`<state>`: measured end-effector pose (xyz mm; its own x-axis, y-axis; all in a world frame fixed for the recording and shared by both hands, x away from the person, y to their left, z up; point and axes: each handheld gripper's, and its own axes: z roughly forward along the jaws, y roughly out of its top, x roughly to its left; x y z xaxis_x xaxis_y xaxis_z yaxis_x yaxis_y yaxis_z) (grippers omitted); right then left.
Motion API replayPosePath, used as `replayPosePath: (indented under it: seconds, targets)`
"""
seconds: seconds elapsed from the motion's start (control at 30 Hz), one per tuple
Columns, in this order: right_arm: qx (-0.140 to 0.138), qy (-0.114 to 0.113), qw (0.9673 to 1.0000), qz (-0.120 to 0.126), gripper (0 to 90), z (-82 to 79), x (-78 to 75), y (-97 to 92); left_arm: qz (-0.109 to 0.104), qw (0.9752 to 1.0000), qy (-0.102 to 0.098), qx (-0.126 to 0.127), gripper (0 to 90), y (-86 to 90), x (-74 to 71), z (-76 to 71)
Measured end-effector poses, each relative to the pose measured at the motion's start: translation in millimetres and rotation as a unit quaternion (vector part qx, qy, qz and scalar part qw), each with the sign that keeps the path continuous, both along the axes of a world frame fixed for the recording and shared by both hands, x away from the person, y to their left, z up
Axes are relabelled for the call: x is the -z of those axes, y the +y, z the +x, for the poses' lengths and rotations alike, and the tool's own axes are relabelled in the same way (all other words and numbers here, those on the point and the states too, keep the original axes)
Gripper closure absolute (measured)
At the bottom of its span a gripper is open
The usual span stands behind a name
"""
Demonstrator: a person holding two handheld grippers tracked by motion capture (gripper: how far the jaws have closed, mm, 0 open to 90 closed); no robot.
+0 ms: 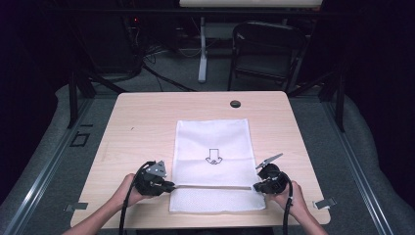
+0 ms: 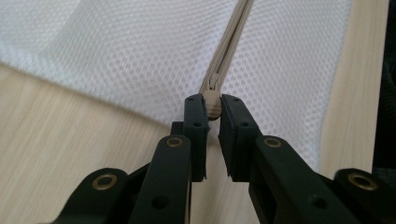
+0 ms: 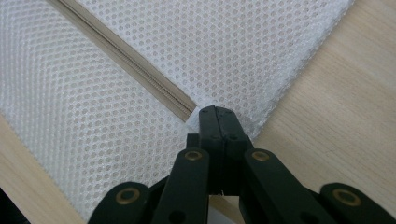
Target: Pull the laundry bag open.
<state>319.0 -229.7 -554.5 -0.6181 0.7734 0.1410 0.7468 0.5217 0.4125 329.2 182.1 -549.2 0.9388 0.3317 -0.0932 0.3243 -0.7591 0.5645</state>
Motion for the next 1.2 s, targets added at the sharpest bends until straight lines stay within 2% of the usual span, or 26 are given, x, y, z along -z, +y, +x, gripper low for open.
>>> replayPosePath:
  seconds: [0.07, 0.17, 0.23, 0.3, 0.43, 0.53, 0.57, 0.63, 0.67, 0.73, 0.77, 0.83, 0.9, 0.93, 0.97, 1.0, 1.07, 1.1, 1.17, 1.2]
  targets:
    - [0.0, 0.0, 1.0, -0.001, 90.0, 0.1, 0.0, 0.0, -0.003, 1.0, 0.002, -0.008, 81.3, 6.5, 0.2, -0.1]
    - [0.001, 0.003, 1.0, -0.003, 90.0, 0.0, -0.6, -0.2, 0.002, 0.9998, -0.002, -0.018, 81.4, 17.3, -1.7, -1.1]
    - [0.003, -0.001, 1.0, 0.0, 90.0, -0.4, 0.2, 0.4, -0.01, 0.9998, 0.003, -0.019, 81.3, 22.4, -2.9, -3.2]
    - [0.002, 0.002, 1.0, -0.002, 90.0, -0.2, -0.2, 0.3, 0.006, 0.9999, -0.006, -0.009, 81.4, 19.8, -2.3, -4.3]
    - [-0.001, 0.002, 1.0, -0.005, 90.0, 0.0, -0.5, 0.3, 0.009, 0.9999, 0.003, -0.005, 81.1, 18.1, 1.9, -2.1]
    - [-0.019, 0.001, 0.9998, 0.002, 87.6, 1.3, -0.8, -1.6, -0.01, 0.9999, 0.013, -0.004, 77.5, 17.5, 0.0, -1.8]
    - [-0.022, -0.001, 0.9997, 0.007, 77.3, 1.1, -2.1, -2.4, -0.015, 0.9997, 0.016, -0.007, 70.3, 16.9, -1.4, -1.6]
    - [-0.029, -0.011, 0.9993, 0.023, 69.5, 1.1, -8.4, -4.7, -0.019, 0.9996, 0.017, -0.01, 58.5, 15.5, -5.4, -0.6]
    - [-0.028, -0.022, 0.9991, 0.022, 67.3, 1.2, -11.6, -6.4, -0.018, 0.9996, 0.014, -0.016, 53.1, 14.9, -8.2, -0.2]
    - [-0.019, -0.031, 0.9986, 0.038, 59.0, 0.4, -17.8, -10.2, -0.027, 0.999, 0.012, -0.032, 43.2, 14.8, -14.6, 0.3]
    - [-0.018, -0.04, 0.9985, 0.032, 53.6, -0.9, -20.8, -11.8, -0.03, 0.9986, 0.007, -0.042, 40.8, 14.9, -18.5, 0.1]
    - [-0.012, -0.048, 0.998, 0.041, 40.8, -3.6, -26.0, -16.2, -0.03, 0.9975, 0.003, -0.065, 29.2, 15.4, -26.1, 0.1]
    - [-0.005, -0.062, 0.9978, 0.023, 31.2, -6.7, -30.6, -19.9, -0.028, 0.9962, -0.01, -0.082, 20.3, 16.7, -32.4, -2.0]
    - [-0.004, -0.065, 0.9976, 0.021, 28.2, -7.8, -32.5, -23.3, -0.029, 0.9955, -0.007, -0.09, 17.4, 17.7, -35.3, -2.6]
    - [0.004, -0.069, 0.9975, 0.015, 22.9, -9.2, -33.7, -25.8, -0.026, 0.9945, -0.009, -0.101, 14.5, 18.8, -38.4, -3.5]
    - [0.007, -0.075, 0.9971, 0.009, 15.7, -11.5, -35.5, -28.9, -0.034, 0.9928, -0.008, -0.115, 11.9, 20.4, -40.8, -5.0]
    - [0.021, -0.09, 0.9957, 0.001, 12.3, -17.0, -39.0, -36.9, -0.039, 0.9889, -0.003, -0.143, 8.7, 23.4, -43.1, -7.4]
    - [0.027, -0.098, 0.9948, -0.001, 9.5, -19.8, -40.3, -41.2, -0.031, 0.9873, -0.009, -0.155, 7.2, 25.0, -44.5, -9.1]
    - [0.036, -0.096, 0.9947, -0.009, 4.3, -23.3, -41.7, -49.6, -0.026, 0.9855, -0.008, -0.167, 3.9, 28.7, -48.3, -12.3]
    - [0.042, -0.101, 0.994, -0.006, 3.6, -25.0, -41.8, -53.3, -0.03, 0.9823, -0.008, -0.185, 2.9, 31.6, -50.4, -13.7]
